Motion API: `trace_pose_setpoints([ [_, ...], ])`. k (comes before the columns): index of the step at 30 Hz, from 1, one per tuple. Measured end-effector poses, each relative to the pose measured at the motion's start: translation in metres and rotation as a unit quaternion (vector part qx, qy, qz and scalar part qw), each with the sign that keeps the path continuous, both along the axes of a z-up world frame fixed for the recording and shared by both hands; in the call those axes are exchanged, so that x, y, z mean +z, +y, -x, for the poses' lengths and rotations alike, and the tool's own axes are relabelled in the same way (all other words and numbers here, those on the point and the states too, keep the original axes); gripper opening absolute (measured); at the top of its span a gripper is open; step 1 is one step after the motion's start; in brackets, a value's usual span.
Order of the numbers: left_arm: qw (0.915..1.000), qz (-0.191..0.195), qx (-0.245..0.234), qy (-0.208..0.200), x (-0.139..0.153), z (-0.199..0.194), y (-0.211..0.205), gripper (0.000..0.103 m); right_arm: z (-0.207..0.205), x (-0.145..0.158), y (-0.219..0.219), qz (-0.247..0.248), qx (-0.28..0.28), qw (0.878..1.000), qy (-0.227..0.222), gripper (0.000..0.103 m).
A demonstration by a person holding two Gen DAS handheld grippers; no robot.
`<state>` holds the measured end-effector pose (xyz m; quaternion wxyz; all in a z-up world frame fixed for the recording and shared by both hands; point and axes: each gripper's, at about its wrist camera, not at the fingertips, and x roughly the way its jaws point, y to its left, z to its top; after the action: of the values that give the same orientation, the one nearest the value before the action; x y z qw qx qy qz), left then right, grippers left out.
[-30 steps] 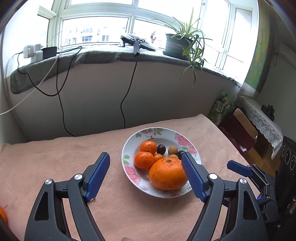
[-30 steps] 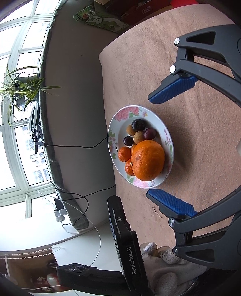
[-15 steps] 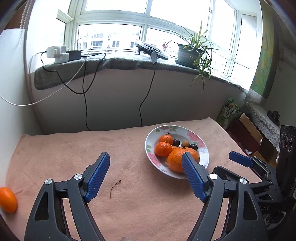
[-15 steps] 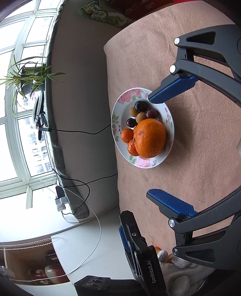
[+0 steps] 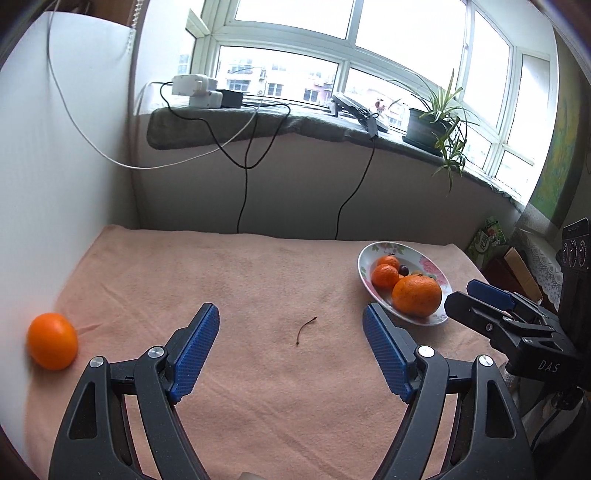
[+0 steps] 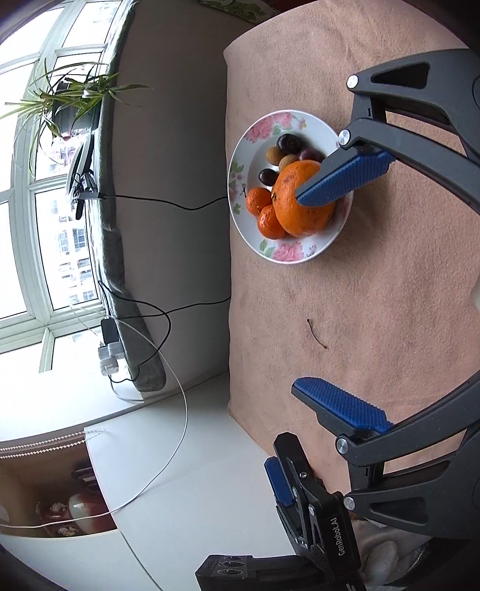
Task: Organize fruits
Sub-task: 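Withdraw both tools from the plate toward the large orange by the wall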
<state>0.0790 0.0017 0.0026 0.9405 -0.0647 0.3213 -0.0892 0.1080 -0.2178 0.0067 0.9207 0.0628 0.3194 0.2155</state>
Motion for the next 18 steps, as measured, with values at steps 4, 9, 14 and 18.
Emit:
trace_pose_setpoints([
  [4,0.9995,-0.001,0.032,0.000,-0.002,0.012,0.024,0.080,-0.007,0.004,0.024,-0.008,0.030,1.000,0.005,0.096],
  [9,0.9966,-0.013,0.081,0.002,-0.007,0.026,0.055,0.080,-0.017,0.004,0.056,-0.011,0.059,0.998,0.012,0.096],
  [14,0.9921,-0.003,0.126,0.006,-0.015,0.043,0.089,0.080,-0.028,0.002,0.090,-0.021,0.097,0.995,0.024,0.096],
  [18,0.9869,0.006,0.161,0.008,-0.023,0.057,0.115,0.080,-0.038,-0.001,0.118,-0.033,0.133,0.990,0.033,0.096],
])
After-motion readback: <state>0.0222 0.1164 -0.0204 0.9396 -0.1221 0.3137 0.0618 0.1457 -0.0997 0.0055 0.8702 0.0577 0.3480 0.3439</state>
